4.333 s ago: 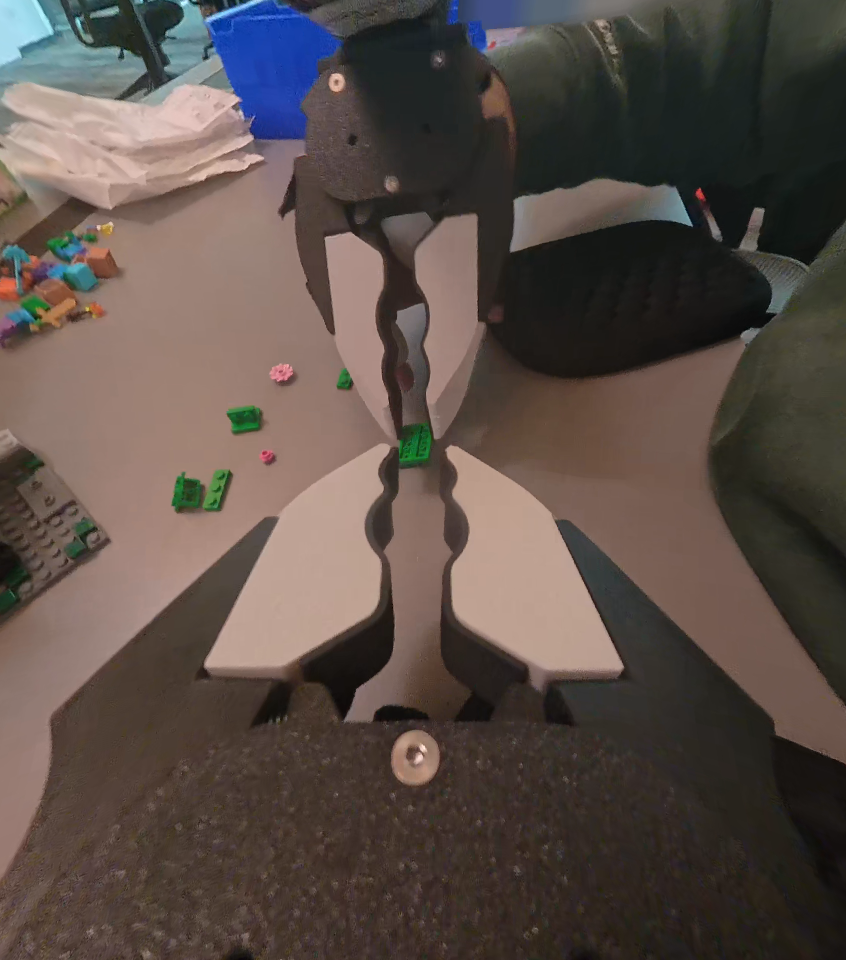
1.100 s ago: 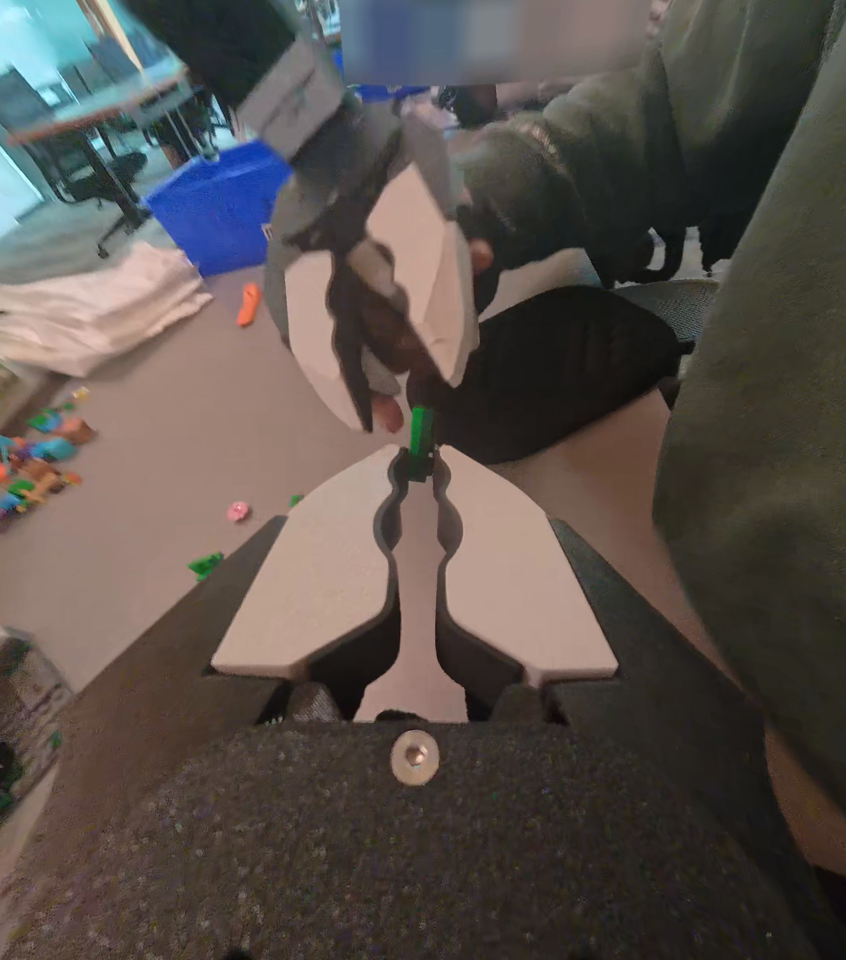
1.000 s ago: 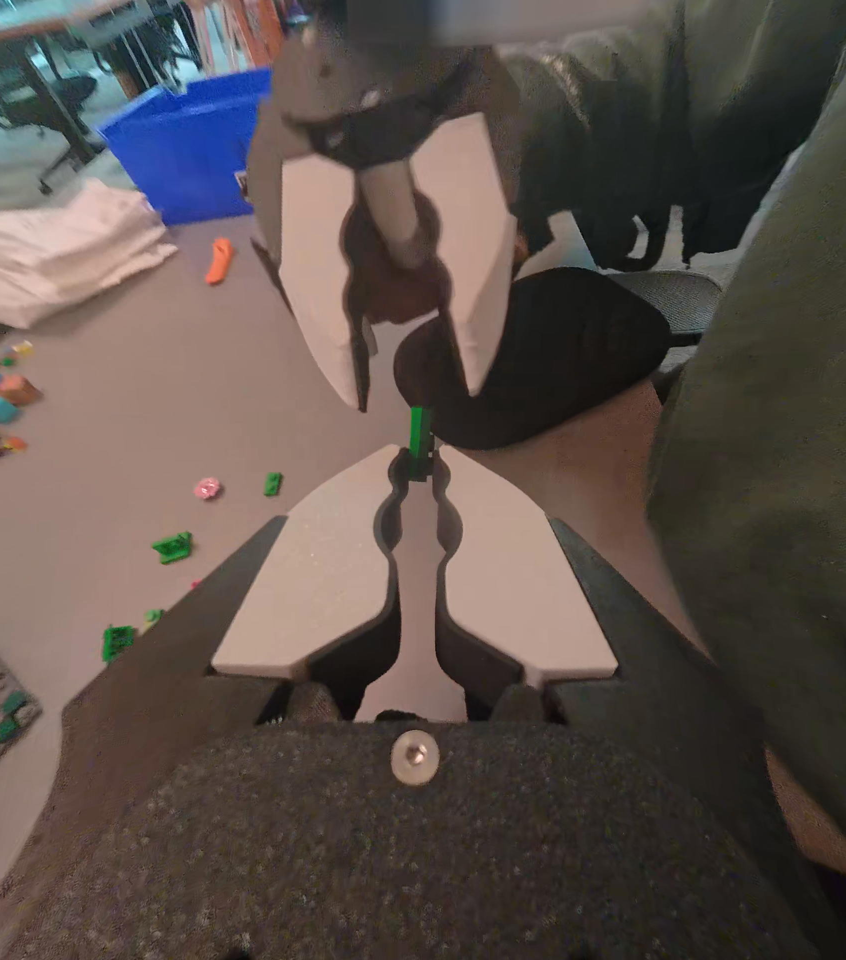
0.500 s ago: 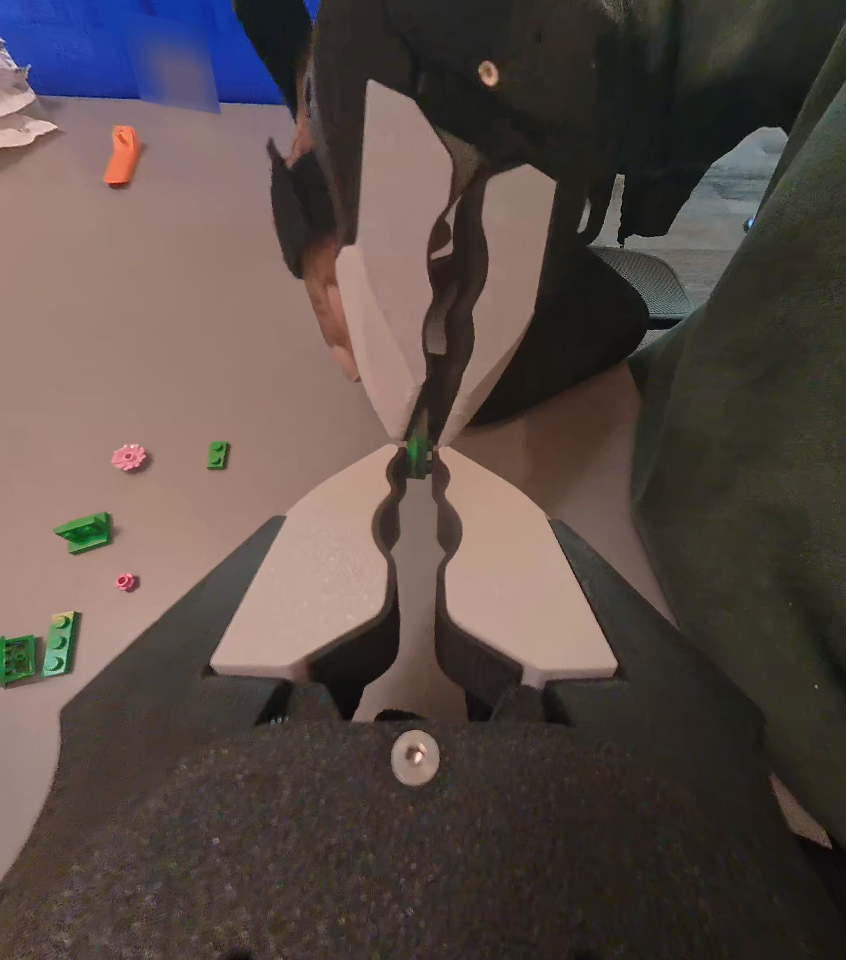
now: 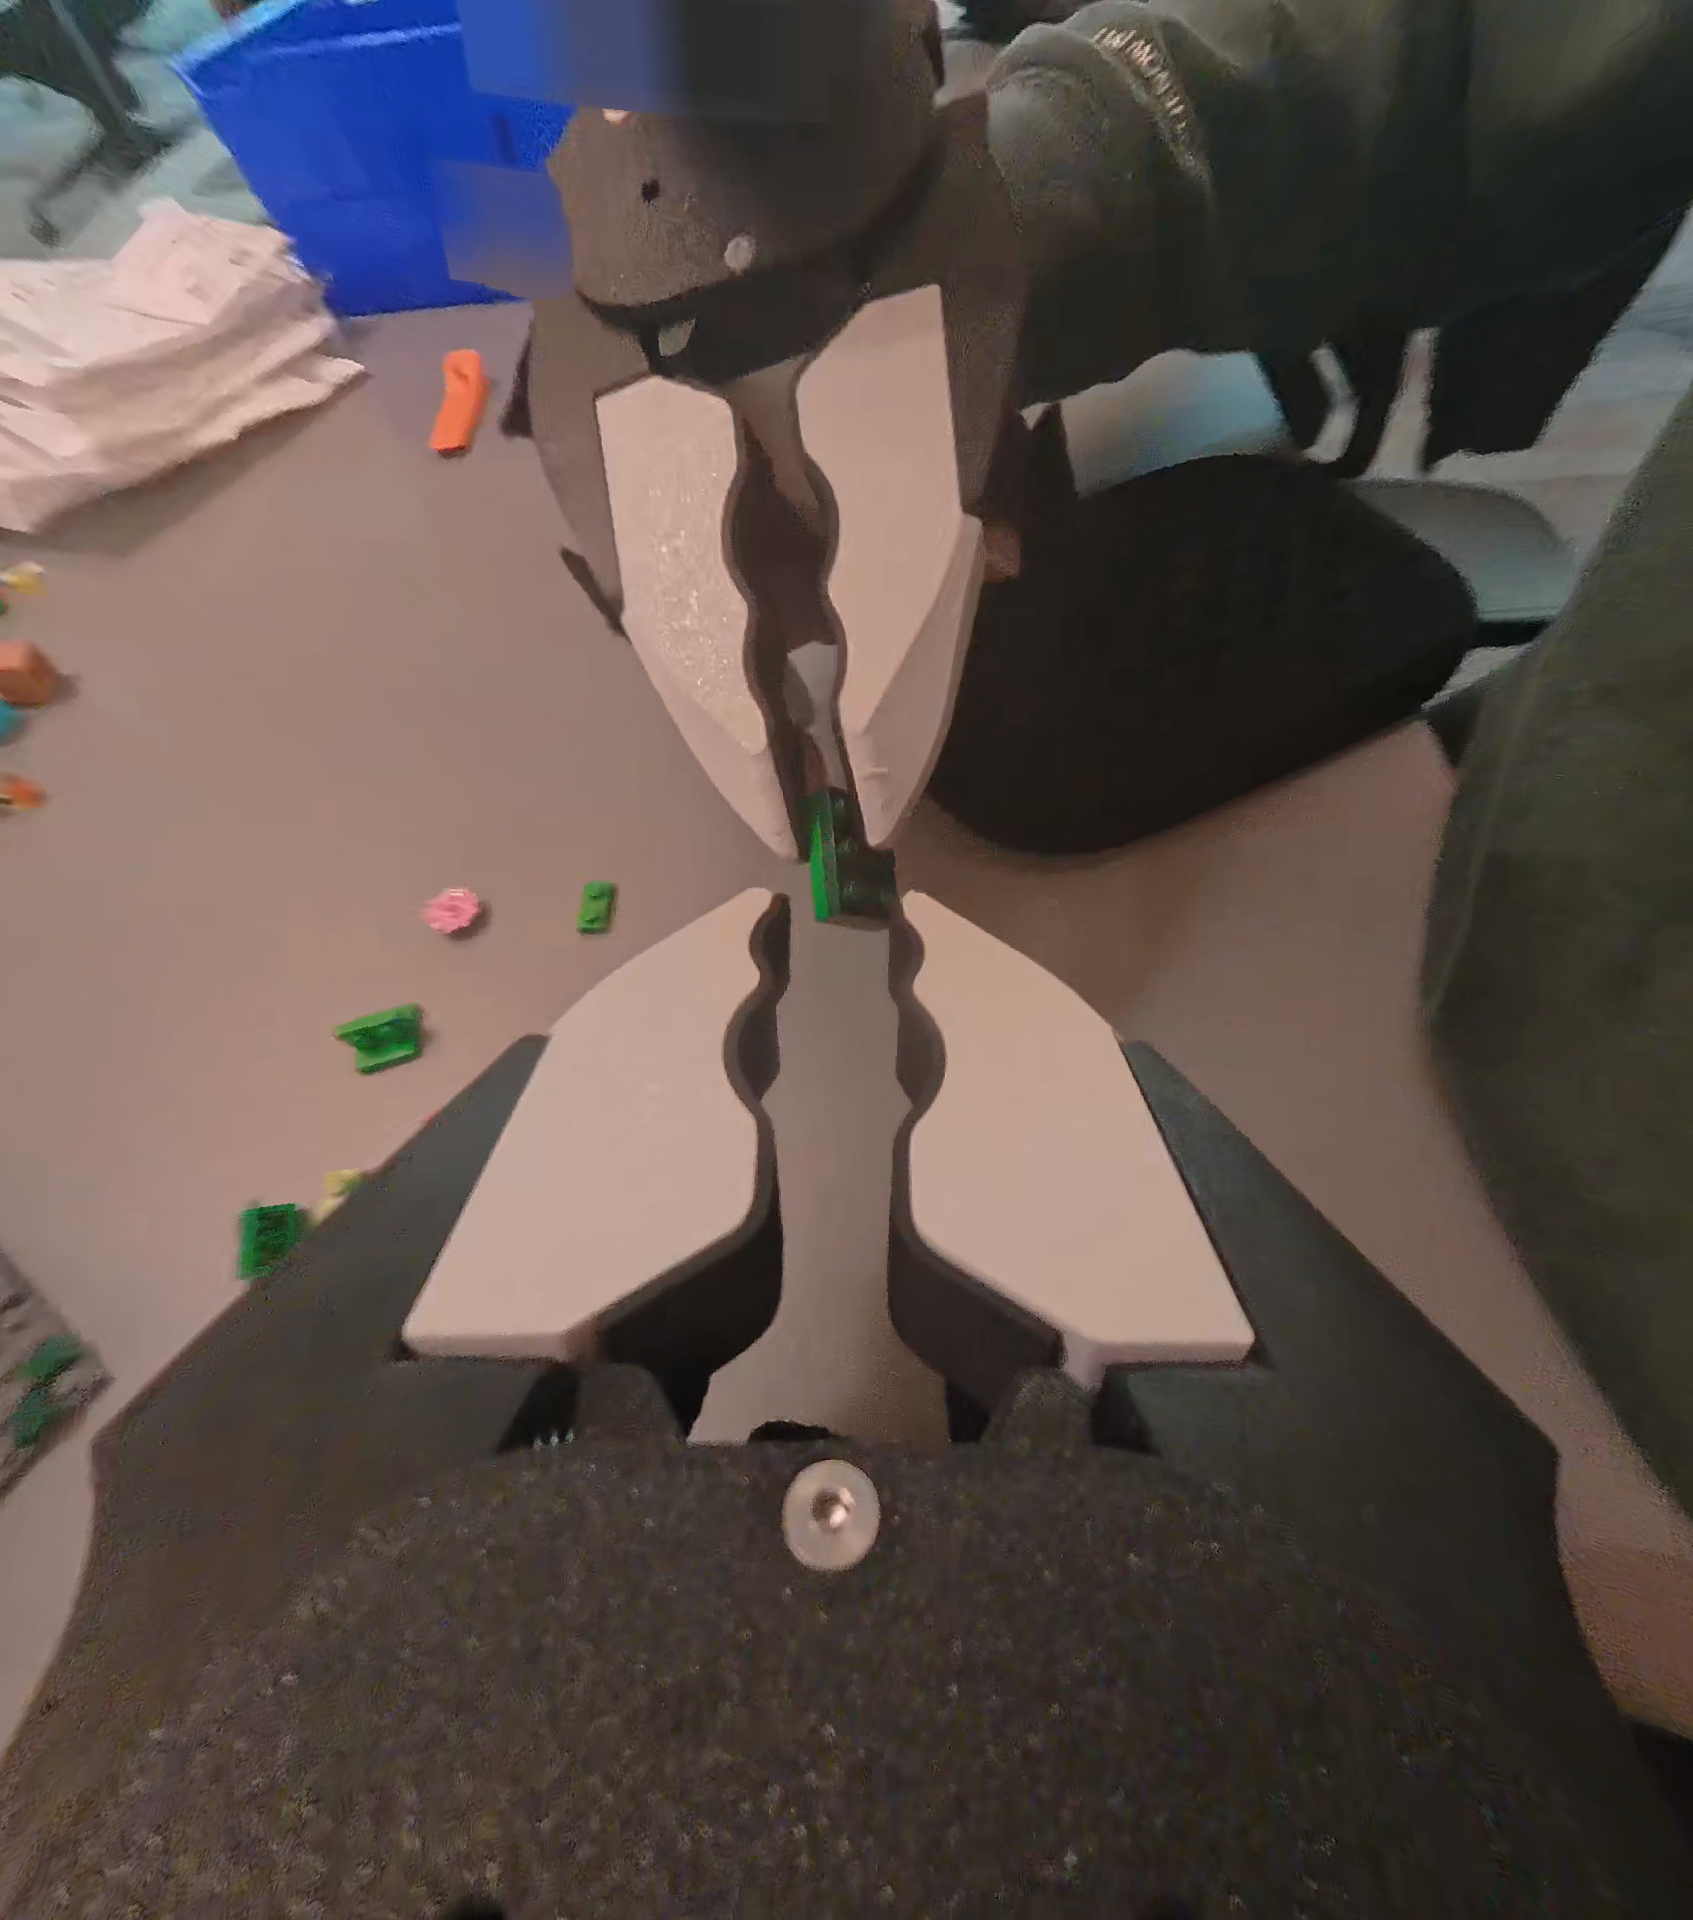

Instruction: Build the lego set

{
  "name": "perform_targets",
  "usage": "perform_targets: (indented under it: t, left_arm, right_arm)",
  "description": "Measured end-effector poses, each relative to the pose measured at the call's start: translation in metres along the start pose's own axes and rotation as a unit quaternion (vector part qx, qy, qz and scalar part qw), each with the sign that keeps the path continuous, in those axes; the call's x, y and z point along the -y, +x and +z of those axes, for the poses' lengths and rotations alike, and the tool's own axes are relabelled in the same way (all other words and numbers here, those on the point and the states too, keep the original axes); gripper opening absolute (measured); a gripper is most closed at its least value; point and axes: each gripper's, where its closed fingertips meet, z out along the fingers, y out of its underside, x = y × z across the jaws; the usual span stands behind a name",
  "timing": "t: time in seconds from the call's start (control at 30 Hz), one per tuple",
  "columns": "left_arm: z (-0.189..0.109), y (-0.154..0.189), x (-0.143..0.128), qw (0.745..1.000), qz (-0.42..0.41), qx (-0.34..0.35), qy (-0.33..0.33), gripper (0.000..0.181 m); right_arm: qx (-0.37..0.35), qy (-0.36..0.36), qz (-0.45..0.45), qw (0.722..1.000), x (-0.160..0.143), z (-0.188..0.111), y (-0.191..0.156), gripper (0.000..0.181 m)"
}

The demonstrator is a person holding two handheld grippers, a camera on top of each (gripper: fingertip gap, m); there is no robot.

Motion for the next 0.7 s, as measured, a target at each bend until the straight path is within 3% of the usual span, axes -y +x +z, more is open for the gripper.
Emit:
perform_targets:
  t: [0.03,0.17,0.43,0.57,0.7]
  left_arm:
    - [-0.001,-0.003,0.0,0.999,0.023,0.023,-0.001,0.018]
    - [-0.002,0.0,0.004,0.992,0.095,0.077,0.002,0.023]
    - [-0.004,-0.001,0.003,0.99,0.102,0.101,0.014,0.017]
    - [-0.001,-0.002,-0.005,0.993,0.079,0.084,-0.002,0.017]
    - [0.003,-0.003,-0.019,0.998,0.026,0.045,-0.036,0.017]
  right_arm:
    - [0.011,0.01,0.028,1.0,0.002,-0.001,0.0,0.009]
    - [0.047,0.045,0.109,0.992,0.013,-0.004,-0.002,0.009]
    - [0.063,0.035,0.158,0.985,0.011,0.005,0.0,0.009]
    - [0.048,0.018,0.151,0.987,0.004,0.008,0.004,0.011]
    - [-0.002,-0.015,0.054,0.998,-0.006,0.008,0.013,0.019]
